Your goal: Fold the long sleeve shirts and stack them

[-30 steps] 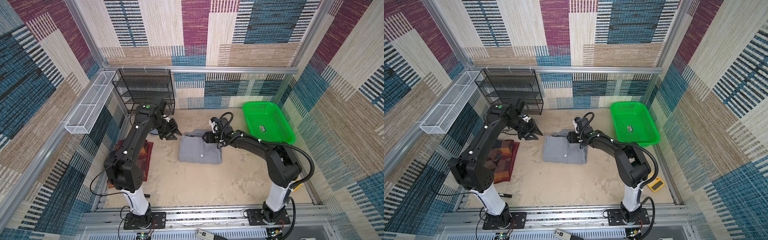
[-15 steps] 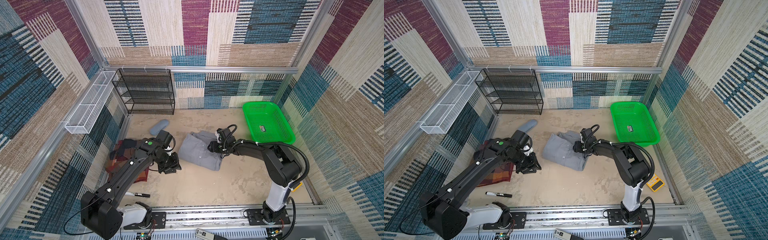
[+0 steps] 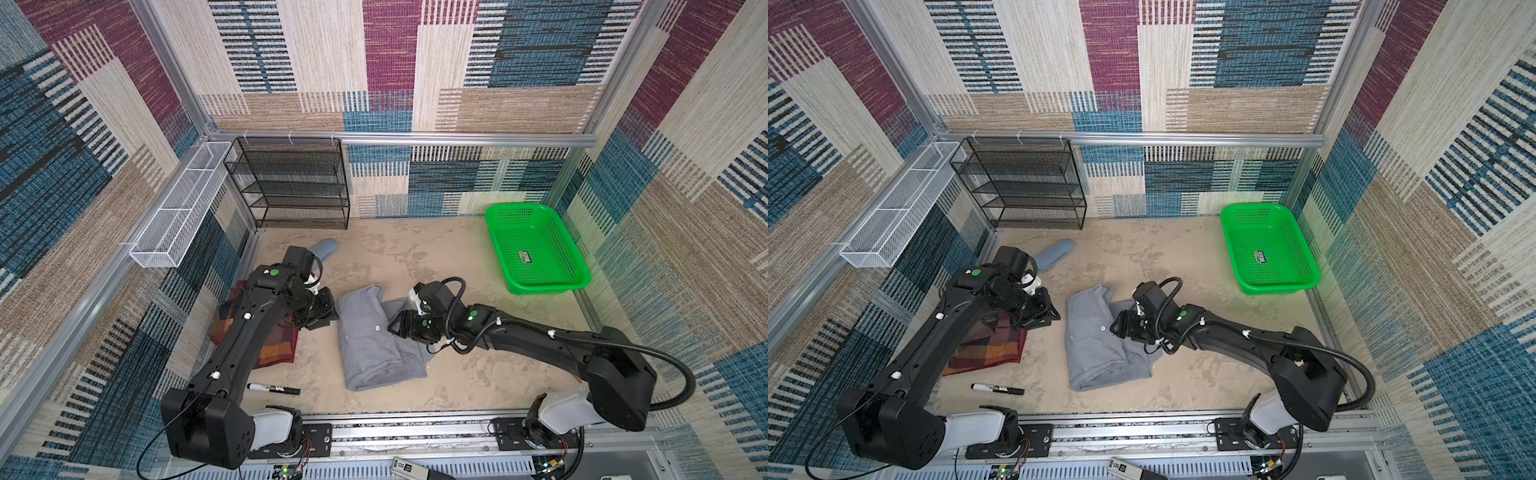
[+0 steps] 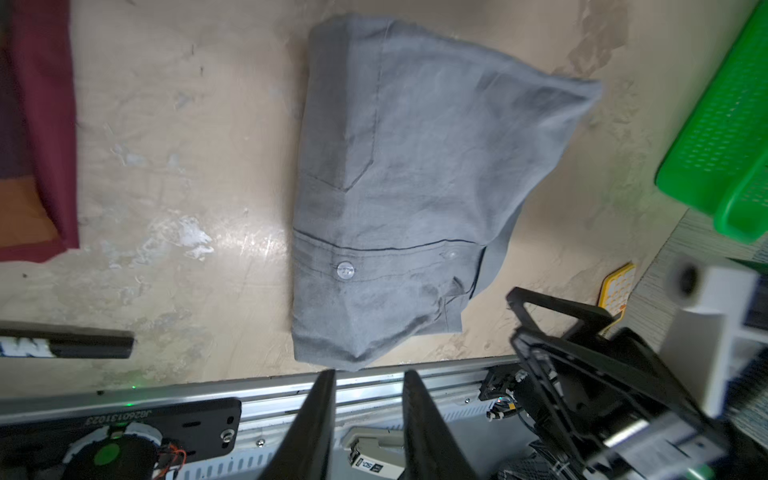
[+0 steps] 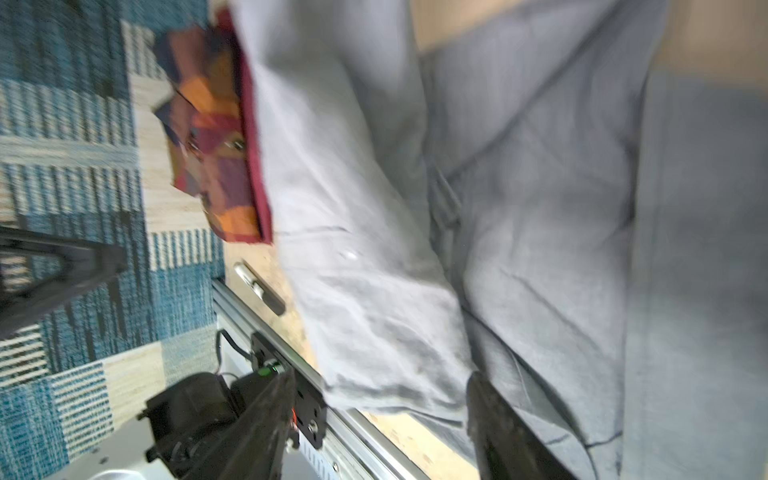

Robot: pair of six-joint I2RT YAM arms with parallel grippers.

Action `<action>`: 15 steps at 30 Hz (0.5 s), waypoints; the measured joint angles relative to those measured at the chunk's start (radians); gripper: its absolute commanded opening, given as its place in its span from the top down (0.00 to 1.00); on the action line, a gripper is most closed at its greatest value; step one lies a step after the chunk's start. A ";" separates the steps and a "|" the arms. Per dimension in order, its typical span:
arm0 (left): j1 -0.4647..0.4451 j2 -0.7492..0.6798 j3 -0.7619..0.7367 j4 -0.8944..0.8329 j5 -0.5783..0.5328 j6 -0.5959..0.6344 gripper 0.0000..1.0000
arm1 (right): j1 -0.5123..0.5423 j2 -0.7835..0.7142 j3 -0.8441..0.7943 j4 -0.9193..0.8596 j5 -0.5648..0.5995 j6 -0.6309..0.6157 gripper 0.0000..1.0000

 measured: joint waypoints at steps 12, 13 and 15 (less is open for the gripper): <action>0.024 -0.136 -0.044 -0.030 -0.161 0.059 0.68 | -0.009 0.309 0.233 -0.067 0.056 -0.349 0.20; 0.024 -0.144 -0.052 -0.030 -0.174 0.058 0.69 | -0.009 0.332 0.234 -0.066 0.058 -0.363 0.21; 0.026 -0.153 -0.070 -0.029 -0.172 0.058 0.69 | -0.009 0.366 0.234 -0.066 0.055 -0.379 0.26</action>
